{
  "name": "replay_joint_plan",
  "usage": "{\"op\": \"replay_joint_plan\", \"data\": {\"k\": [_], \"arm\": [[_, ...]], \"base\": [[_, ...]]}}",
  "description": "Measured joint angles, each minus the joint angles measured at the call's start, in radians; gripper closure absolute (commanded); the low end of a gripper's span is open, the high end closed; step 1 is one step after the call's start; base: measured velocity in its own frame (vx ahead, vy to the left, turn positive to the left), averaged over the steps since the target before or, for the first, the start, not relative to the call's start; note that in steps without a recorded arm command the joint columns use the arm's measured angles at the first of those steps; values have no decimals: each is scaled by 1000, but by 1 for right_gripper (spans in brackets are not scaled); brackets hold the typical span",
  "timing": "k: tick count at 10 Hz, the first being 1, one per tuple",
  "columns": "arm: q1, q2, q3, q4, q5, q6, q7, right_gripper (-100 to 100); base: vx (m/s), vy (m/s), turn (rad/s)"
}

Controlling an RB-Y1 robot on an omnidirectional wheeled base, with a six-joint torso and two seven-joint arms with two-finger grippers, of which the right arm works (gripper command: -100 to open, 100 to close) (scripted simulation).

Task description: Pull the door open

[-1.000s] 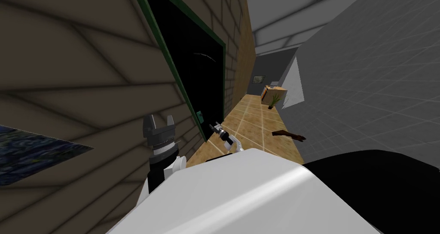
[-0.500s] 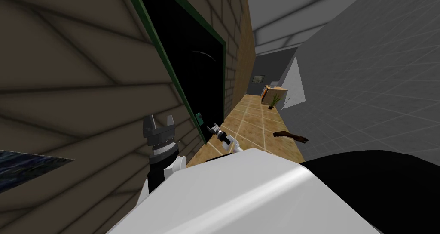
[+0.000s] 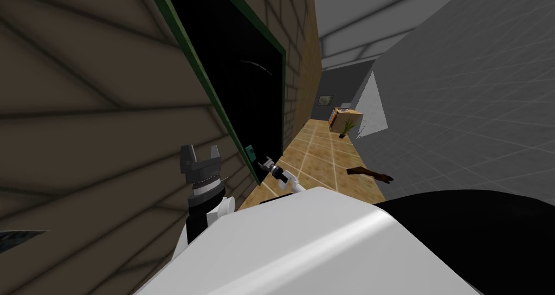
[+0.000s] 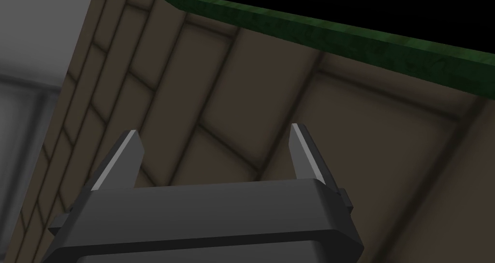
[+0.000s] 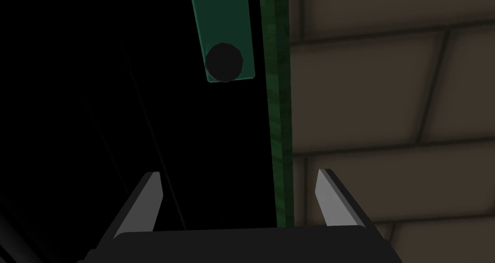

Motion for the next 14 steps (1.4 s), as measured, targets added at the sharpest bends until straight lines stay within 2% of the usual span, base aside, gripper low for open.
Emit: {"op": "replay_joint_plan", "data": {"k": [1, 3, 4, 5, 6, 7, 8, 10, 11, 12, 14], "arm": [[-12, 9, 6, 27, 6, -6, 21, -100], [-38, 25, 25, 60, 19, 3, 56, -100], [-54, 38, 30, 90, 25, 0, 76, -100], [-56, 40, 31, 93, 26, -1, 81, -100], [-62, 28, 25, 102, 22, -8, 77, -100], [-81, 14, 16, 122, 16, -17, 68, -100], [-81, -8, 15, 116, 12, -22, 56, -100], [-95, -61, -1, 137, -3, -52, 28, -100], [-101, -80, -9, 149, -9, -68, 18, -100], [-123, -93, -22, 178, -17, -85, 8, -100], [-144, -141, -42, 206, -33, -116, -21, -100]], "base": [[142, 20, -28], [162, 25, -19], [78, 10, -2], [-48, 74, 55], [-81, 111, 54], [-69, 105, 45], [-62, 133, 82], [-41, 159, 92], [8, 157, 83], [21, 213, 141], [40, 209, 111]]}}
